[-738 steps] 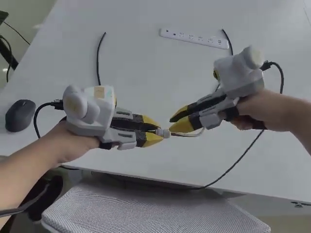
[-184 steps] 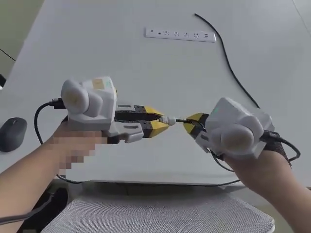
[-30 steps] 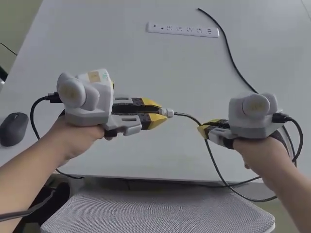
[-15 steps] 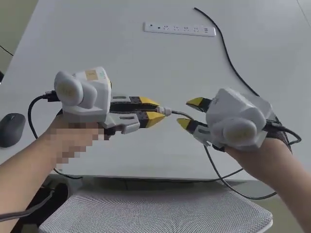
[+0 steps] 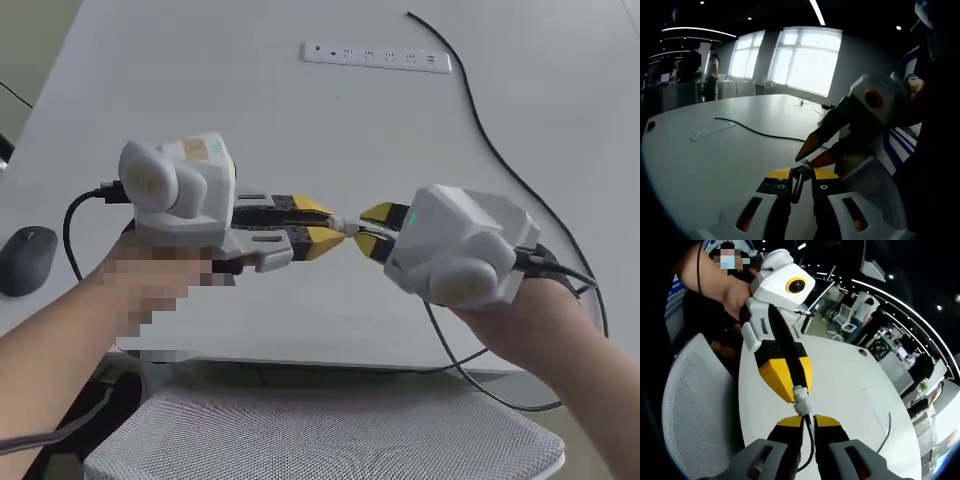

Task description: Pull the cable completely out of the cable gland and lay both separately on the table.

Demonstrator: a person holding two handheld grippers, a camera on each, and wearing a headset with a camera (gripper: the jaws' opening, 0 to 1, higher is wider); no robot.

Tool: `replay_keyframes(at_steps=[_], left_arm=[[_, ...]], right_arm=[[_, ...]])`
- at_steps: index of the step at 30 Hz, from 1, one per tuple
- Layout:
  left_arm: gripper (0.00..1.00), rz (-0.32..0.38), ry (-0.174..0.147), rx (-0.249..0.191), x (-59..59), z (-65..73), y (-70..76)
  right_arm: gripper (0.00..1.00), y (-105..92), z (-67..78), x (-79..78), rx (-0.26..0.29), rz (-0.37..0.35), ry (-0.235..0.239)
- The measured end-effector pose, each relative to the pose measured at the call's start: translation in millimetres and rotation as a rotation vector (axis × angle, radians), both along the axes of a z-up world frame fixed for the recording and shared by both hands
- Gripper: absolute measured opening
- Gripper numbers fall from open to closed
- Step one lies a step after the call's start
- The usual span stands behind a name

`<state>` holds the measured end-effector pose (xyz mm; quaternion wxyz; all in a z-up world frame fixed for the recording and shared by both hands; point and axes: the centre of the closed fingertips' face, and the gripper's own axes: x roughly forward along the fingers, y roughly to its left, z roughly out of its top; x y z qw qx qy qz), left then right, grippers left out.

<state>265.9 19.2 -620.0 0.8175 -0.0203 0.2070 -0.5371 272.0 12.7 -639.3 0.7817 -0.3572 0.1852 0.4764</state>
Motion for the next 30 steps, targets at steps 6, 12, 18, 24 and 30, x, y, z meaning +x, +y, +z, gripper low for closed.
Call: replay_keyframes(at_steps=[6, 12, 18, 24, 30], left_arm=[[0.15, -0.004, -0.001, 0.004, 0.2, -0.6, -2.3], [0.15, -0.012, -0.005, 0.014, -0.4, -2.4, -6.4], [0.15, -0.007, -0.004, -0.001, 1.2, 2.1, -3.9], [0.15, 0.001, -0.002, -0.017, 2.8, 4.9, -4.0], [0.15, -0.002, -0.006, -0.007, 2.1, 4.7, -2.7]], right_arm=[[0.00, -1.9, -2.8, -0.2, 0.007, -0.005, 0.010], [0.00, -4.6, -7.5, -1.7, 0.015, -0.022, 0.035], [0.00, -16.5, -13.0, 6.1, 0.000, -0.063, 0.048], [0.00, -30.0, -18.7, 14.3, 0.011, -0.131, 0.096], [0.00, -44.5, -36.2, 10.4, -0.013, -0.169, 0.153]])
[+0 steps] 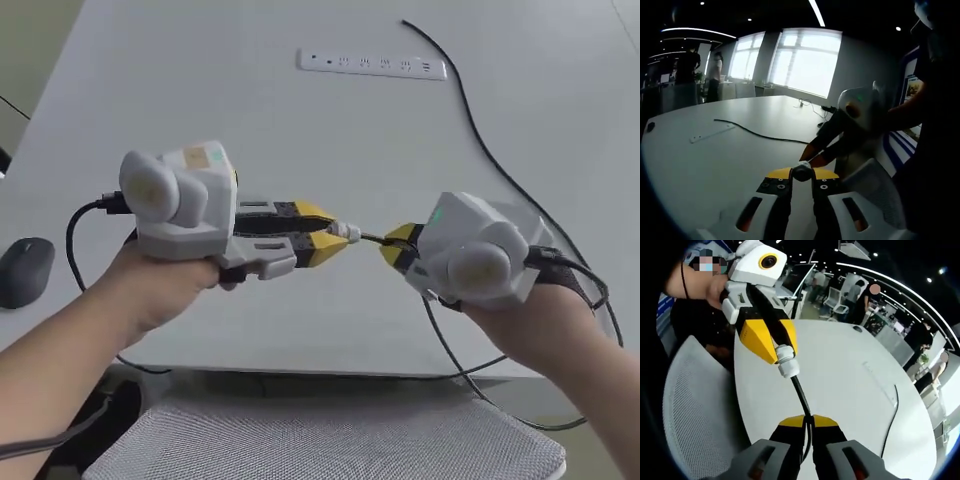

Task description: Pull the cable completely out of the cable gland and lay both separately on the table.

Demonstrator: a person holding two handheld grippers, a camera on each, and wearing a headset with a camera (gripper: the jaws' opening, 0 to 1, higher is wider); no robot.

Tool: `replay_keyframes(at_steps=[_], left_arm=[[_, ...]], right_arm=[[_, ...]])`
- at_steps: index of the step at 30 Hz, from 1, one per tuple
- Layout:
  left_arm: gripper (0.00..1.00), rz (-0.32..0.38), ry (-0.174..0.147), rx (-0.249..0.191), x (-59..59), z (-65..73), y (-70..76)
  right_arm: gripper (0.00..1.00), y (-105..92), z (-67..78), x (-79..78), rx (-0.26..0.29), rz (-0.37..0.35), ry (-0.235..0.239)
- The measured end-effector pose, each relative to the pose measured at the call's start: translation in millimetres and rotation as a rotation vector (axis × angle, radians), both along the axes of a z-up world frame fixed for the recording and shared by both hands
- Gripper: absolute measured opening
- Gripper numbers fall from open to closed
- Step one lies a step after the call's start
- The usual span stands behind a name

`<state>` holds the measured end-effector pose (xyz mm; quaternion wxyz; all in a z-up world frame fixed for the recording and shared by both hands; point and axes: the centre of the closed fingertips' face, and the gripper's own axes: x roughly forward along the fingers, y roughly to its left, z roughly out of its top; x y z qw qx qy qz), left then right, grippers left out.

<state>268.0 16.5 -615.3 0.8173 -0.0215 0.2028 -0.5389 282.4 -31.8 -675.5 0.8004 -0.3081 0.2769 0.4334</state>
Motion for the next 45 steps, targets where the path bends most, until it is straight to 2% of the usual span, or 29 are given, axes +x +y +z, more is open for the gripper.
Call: replay_keyframes(at_steps=[11, 22, 26, 37, 39, 42, 45], left_arm=[[0.15, 0.010, -0.005, 0.005, 0.0, -1.0, 4.3], [0.15, 0.014, 0.001, 0.005, -4.6, -3.7, 3.6], [0.15, 0.015, 0.003, 0.012, -5.5, -9.8, 3.7], [0.15, 0.015, -0.002, 0.031, -11.1, -35.3, 9.9], [0.15, 0.013, 0.006, 0.035, -12.3, -40.9, 12.2], [0.15, 0.005, 0.009, 0.067, -15.6, -55.3, 17.3], [0.15, 0.004, 0.011, 0.071, -18.9, -66.7, 22.4]], right_arm=[[0.00, -18.9, -16.6, -6.6, -0.017, -0.036, 0.049], [0.00, -23.1, -14.2, -6.9, -0.019, -0.044, 0.047], [0.00, -21.2, -11.1, -4.7, -0.018, -0.042, 0.048], [0.00, -4.4, 5.6, 17.5, -0.024, -0.015, 0.014], [0.00, 1.3, 8.1, 23.3, -0.029, 0.000, 0.008], [0.00, 10.8, 12.0, 31.3, -0.041, 0.027, -0.005], [0.00, 22.2, 16.4, 38.9, -0.045, 0.053, -0.016]])
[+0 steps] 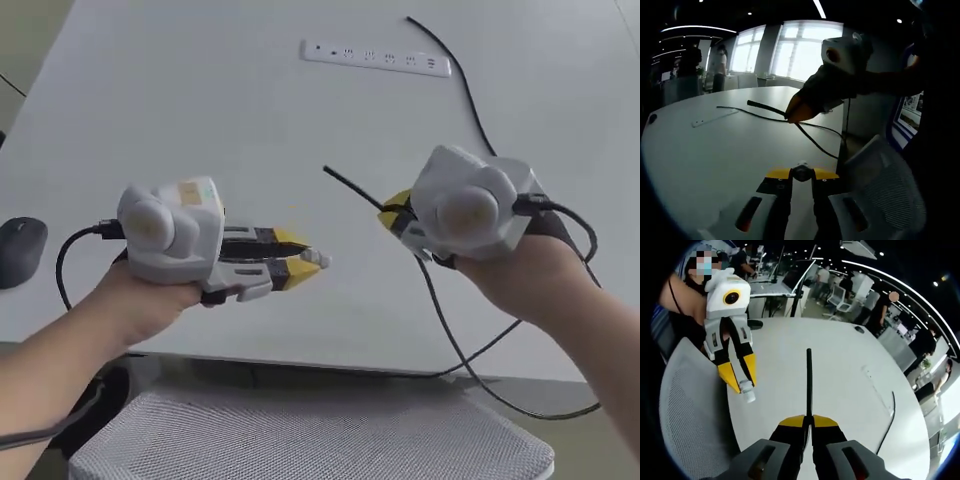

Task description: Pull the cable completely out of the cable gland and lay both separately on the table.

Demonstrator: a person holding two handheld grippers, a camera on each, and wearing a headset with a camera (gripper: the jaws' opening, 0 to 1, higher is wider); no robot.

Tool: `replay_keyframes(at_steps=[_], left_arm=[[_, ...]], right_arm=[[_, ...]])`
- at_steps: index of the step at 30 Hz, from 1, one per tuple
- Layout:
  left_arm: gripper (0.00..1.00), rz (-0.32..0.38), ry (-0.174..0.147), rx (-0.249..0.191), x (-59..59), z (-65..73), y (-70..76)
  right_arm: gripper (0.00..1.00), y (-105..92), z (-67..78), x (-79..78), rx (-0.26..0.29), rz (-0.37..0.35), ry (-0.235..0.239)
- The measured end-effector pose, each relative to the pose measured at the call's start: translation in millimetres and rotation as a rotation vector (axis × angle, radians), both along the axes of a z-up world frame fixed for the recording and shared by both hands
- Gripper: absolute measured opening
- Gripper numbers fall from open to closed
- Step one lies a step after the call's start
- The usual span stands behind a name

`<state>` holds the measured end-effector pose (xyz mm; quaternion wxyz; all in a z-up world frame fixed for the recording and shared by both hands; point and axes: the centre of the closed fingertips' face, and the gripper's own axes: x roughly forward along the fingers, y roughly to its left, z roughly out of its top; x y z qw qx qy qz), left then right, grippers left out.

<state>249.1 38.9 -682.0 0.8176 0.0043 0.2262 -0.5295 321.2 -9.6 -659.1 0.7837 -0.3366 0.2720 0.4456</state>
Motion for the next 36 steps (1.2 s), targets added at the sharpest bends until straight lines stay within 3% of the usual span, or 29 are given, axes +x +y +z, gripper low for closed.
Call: replay_keyframes(at_steps=[4, 11, 19, 21, 26, 29, 34, 36], left_arm=[[0.15, 0.001, 0.010, 0.015, -2.3, -12.4, 3.6], [0.15, -0.003, 0.044, 0.036, -7.8, -35.4, 8.9], [0.15, 0.004, 0.092, 0.046, -10.5, -59.8, 14.6], [0.15, 0.007, 0.102, 0.048, -11.3, -66.8, 16.3], [0.15, 0.029, 0.123, 0.045, -11.6, -80.6, 20.3], [0.15, 0.059, 0.129, 0.048, -8.4, -89.4, 25.3], [0.15, 0.105, 0.155, 0.040, -1.7, -102.5, 34.3], [0.15, 0.115, 0.159, 0.045, 0.5, -107.1, 37.6]], right_arm=[[0.00, 18.8, 1.7, 6.8, -0.004, 0.039, -0.001], [0.00, 57.4, -7.4, 8.5, -0.043, 0.141, -0.001], [0.00, 96.1, -40.6, 18.4, -0.073, 0.192, 0.039], [0.00, 103.9, -52.4, 22.0, -0.066, 0.192, 0.068], [0.00, 113.9, -69.7, 25.0, -0.089, 0.195, 0.109], [0.00, 122.5, -80.0, 25.3, -0.089, 0.201, 0.127], [0.00, 131.7, -109.9, 23.0, -0.108, 0.203, 0.169], [0.00, 136.6, -115.7, 20.9, -0.084, 0.210, 0.181]])
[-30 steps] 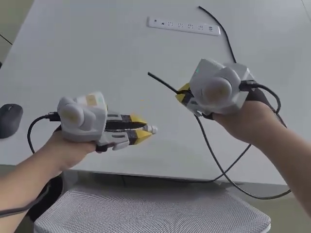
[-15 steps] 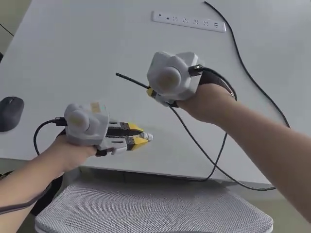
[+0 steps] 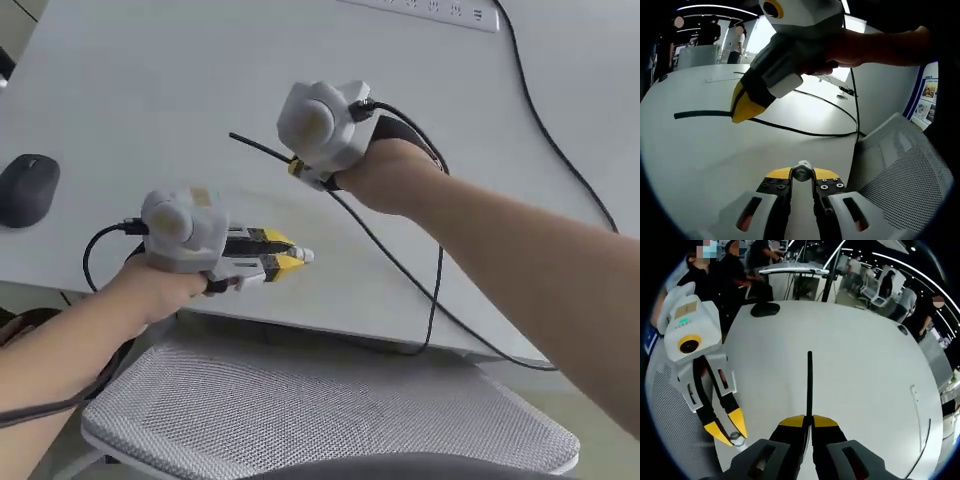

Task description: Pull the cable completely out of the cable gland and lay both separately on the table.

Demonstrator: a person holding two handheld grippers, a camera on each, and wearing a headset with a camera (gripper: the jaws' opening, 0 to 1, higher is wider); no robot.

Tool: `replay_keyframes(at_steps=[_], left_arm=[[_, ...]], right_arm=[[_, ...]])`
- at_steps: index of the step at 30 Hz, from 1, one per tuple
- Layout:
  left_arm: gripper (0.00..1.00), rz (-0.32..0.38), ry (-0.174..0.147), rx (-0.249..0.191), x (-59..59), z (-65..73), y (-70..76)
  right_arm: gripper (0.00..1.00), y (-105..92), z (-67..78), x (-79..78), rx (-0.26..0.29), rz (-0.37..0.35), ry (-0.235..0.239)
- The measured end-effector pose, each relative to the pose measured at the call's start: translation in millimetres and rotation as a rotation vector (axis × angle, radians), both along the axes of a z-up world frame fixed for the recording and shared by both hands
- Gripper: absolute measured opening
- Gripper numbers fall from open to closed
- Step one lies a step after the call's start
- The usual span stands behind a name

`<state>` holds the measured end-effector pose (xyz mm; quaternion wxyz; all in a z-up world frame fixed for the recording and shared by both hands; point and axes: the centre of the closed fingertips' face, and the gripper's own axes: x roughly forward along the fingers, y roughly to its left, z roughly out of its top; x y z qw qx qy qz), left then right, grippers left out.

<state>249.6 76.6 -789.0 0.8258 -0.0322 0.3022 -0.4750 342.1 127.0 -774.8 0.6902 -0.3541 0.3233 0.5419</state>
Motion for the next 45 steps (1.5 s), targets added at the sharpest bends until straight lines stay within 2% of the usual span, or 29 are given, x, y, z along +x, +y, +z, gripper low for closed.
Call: replay_keyframes(at_steps=[1, 4, 10, 13, 15, 19, 27, 30, 31, 34, 36, 38, 45], left_arm=[[0.15, 0.010, 0.008, 0.001, 1.5, -3.5, 2.5], [0.15, 0.033, 0.008, 0.007, 6.1, -6.8, 8.6], [0.15, 0.062, 0.010, 0.006, 14.7, -12.4, 14.5], [0.16, 0.068, 0.004, 0.026, 16.9, -17.1, 17.0], [0.16, 0.082, 0.001, 0.020, 19.0, -17.1, 18.0], [0.16, 0.089, 0.000, 0.020, 19.9, -18.3, 19.3], [0.16, 0.071, -0.011, 0.042, 20.0, -19.6, 20.0], [0.16, 0.075, -0.005, 0.057, 20.9, -20.3, 20.0], [0.16, 0.067, -0.016, 0.070, 20.6, -20.1, 19.9], [0.16, 0.063, -0.017, 0.088, 20.1, -21.5, 20.9], [0.16, 0.055, -0.032, 0.123, 20.9, -23.9, 23.3], [0.16, 0.055, -0.028, 0.126, 20.7, -23.5, 23.6], [0.16, 0.036, -0.048, 0.180, 19.8, -23.6, 25.2]], right_arm=[[0.00, 2.9, -4.5, 1.0, 0.006, 0.000, 0.005], [0.00, 12.8, -11.0, 1.5, 0.032, 0.002, 0.023], [0.00, 20.6, -25.6, 4.1, 0.012, 0.016, 0.027], [0.00, 20.4, -33.2, 3.8, 0.004, 0.026, 0.025], [0.00, 21.4, -35.5, 0.6, 0.018, 0.029, 0.037], [0.00, 22.3, -38.7, -0.8, 0.015, 0.040, 0.026], [0.00, 21.8, -43.5, 1.0, 0.009, 0.038, 0.018], [0.00, 22.7, -45.0, 0.0, 0.012, 0.047, 0.011], [0.00, 22.3, -45.0, 0.2, 0.011, 0.044, 0.013], [0.00, 22.4, -45.1, 0.7, 0.013, 0.046, 0.013], [0.00, 22.4, -45.2, 0.9, 0.011, 0.058, 0.007], [0.00, 22.5, -45.3, 0.7, 0.007, 0.067, -0.002], [0.01, 24.3, -45.0, 1.2, -0.006, 0.083, -0.027]])
